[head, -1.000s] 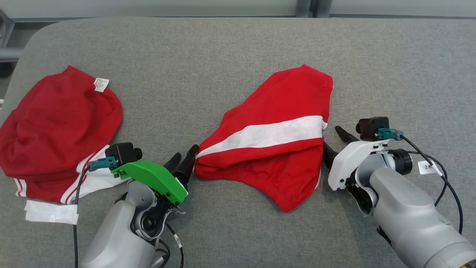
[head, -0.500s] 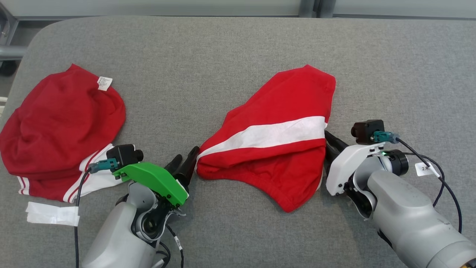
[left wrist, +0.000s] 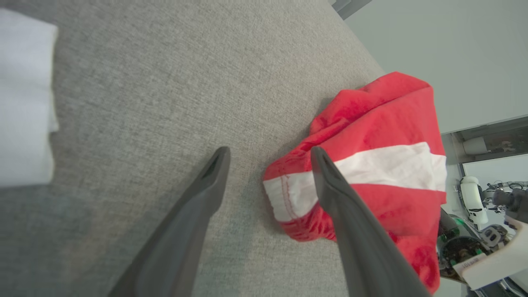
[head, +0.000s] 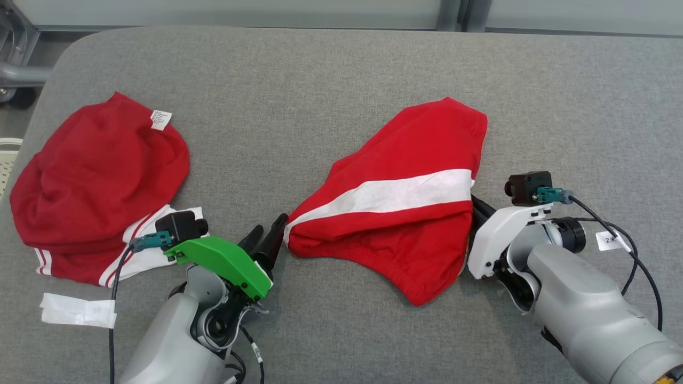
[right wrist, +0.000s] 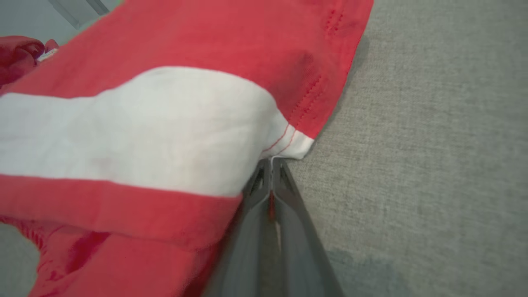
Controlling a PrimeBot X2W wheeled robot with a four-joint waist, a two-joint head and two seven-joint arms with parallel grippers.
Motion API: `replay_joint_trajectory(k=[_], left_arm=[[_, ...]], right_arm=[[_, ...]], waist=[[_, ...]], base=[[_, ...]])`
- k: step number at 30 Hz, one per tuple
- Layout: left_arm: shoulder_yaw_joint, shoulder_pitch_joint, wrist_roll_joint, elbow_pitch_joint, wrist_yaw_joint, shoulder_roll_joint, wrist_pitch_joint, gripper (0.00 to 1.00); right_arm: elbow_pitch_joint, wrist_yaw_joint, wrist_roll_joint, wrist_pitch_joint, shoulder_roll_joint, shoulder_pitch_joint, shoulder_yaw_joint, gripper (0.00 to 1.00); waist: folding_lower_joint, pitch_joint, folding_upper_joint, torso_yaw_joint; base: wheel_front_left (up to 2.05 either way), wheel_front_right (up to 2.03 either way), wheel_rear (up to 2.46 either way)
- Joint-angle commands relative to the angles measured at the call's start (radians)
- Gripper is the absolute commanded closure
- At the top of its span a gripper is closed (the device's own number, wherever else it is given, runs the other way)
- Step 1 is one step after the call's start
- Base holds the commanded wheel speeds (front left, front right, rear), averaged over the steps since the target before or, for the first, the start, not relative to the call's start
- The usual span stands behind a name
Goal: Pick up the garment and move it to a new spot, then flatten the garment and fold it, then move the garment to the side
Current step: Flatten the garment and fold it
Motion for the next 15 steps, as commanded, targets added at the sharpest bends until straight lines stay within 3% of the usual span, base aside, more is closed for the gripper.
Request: replay_joint_trajectory(k=[1,6,15], left_arm=[[0.003,0.014,-0.014,0.003,-0.003,0.012,-0.007,0.00],[0.000,0.034,-0.011,-0.003,-0.003,0.015,-0.016,0.00],[-0.001,0.074,-0.017,-0.023,0.007,0.008,-0.034,0.00]], right_arm=[[0.008,0.000,0.014,-0.013,-0.016,0.008,-0.002,1.00],[-0.015,0.000,0.028,-0.035,-0.048,0.020,-0.016,1.00],[-0.137,0.000,0.014,-0.047,-0.180,0.102,-0.061,1.00]], waist=[[0.0000,-0.011,0.0000,-0.005],[0.0000,-0.038,0.0000,-0.012],[0.0000,-0.062,0.0000,-0.038]], base=[[0.00,0.00,0.00],[0.00,0.00,0.00],[0.00,0.00,0.00]])
